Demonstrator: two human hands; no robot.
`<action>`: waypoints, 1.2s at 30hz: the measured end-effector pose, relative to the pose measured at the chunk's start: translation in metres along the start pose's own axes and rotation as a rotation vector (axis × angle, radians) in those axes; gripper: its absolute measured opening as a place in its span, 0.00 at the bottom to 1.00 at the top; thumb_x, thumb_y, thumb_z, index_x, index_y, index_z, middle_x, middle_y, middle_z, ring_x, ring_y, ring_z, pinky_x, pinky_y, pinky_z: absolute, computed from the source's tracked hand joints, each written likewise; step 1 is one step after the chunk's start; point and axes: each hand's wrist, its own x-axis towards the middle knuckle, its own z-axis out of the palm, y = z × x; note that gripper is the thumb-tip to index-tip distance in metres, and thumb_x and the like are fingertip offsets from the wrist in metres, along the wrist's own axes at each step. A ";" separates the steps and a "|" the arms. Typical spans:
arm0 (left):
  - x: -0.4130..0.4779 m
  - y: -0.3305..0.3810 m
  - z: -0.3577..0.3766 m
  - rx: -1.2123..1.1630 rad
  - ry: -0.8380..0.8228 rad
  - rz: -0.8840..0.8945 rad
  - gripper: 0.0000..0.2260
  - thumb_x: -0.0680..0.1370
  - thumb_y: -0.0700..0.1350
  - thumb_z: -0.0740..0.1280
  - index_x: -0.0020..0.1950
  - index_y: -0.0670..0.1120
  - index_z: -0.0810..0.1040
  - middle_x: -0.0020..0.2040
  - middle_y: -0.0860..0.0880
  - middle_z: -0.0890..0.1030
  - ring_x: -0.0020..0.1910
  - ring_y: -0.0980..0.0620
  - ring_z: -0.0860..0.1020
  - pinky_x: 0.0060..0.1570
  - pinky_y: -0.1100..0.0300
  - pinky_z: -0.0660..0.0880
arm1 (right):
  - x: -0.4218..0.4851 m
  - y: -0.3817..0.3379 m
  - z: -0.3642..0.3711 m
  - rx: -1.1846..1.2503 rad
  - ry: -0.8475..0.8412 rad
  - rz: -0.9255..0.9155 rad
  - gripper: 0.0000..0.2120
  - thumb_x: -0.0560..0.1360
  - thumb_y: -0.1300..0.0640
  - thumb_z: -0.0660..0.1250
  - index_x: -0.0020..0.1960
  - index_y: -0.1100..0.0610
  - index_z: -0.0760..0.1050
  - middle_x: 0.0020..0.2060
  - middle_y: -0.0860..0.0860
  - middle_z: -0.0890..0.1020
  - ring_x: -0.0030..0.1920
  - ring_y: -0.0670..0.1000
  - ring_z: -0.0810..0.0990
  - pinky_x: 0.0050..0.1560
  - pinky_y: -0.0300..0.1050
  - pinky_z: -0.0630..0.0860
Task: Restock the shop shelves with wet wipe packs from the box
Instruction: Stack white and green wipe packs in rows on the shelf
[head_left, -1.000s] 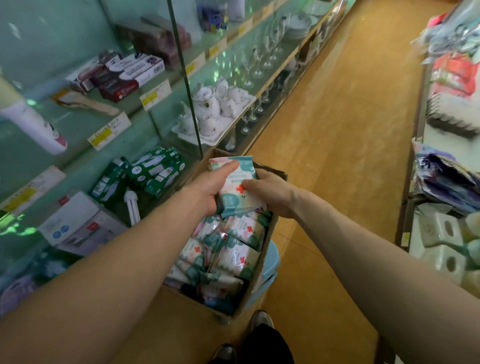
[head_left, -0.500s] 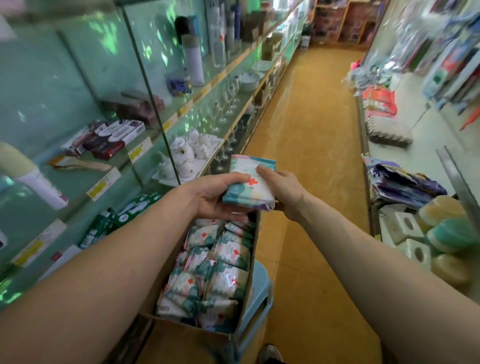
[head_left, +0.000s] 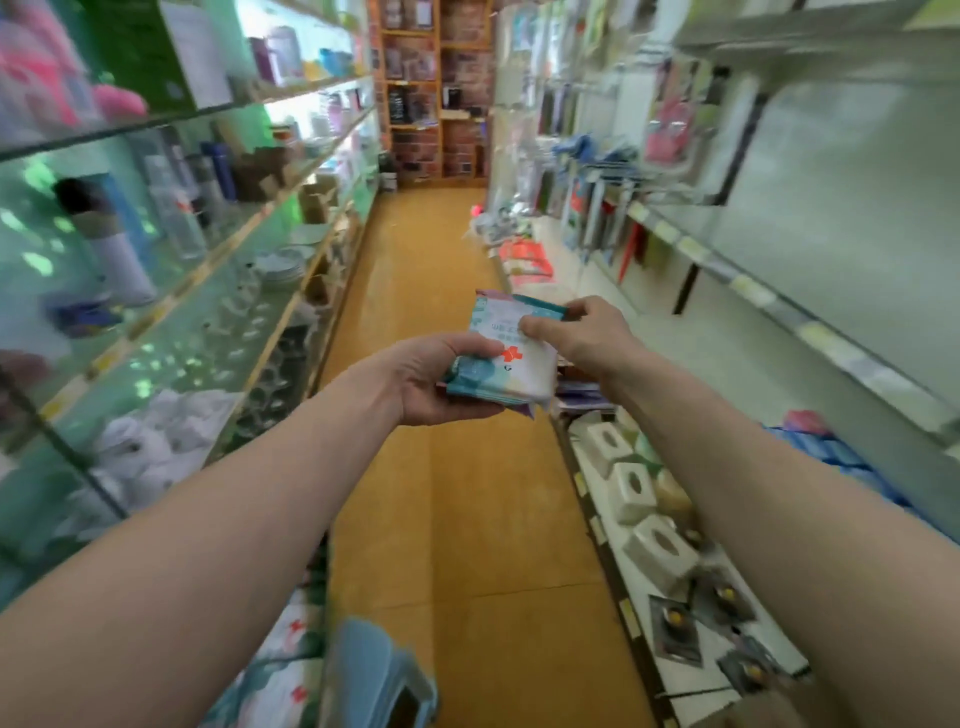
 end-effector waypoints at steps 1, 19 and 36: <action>0.005 0.003 0.021 -0.020 -0.035 -0.006 0.10 0.76 0.41 0.68 0.55 0.40 0.76 0.44 0.42 0.83 0.40 0.46 0.83 0.36 0.53 0.82 | 0.001 0.000 -0.024 -0.035 0.025 0.009 0.16 0.71 0.52 0.74 0.50 0.57 0.71 0.42 0.49 0.78 0.40 0.48 0.78 0.40 0.46 0.77; 0.080 0.010 0.371 -0.305 -0.266 0.061 0.13 0.78 0.38 0.65 0.62 0.39 0.72 0.54 0.37 0.78 0.42 0.42 0.79 0.38 0.47 0.81 | -0.072 0.060 -0.363 0.476 0.610 0.095 0.06 0.76 0.61 0.65 0.41 0.59 0.75 0.23 0.50 0.74 0.20 0.44 0.71 0.22 0.34 0.70; 0.074 -0.040 0.559 -0.056 -0.708 -0.092 0.15 0.79 0.42 0.64 0.66 0.44 0.72 0.55 0.40 0.79 0.48 0.40 0.80 0.46 0.42 0.76 | -0.157 0.135 -0.479 0.603 1.073 0.130 0.07 0.79 0.64 0.59 0.42 0.62 0.73 0.34 0.58 0.81 0.32 0.51 0.81 0.31 0.41 0.80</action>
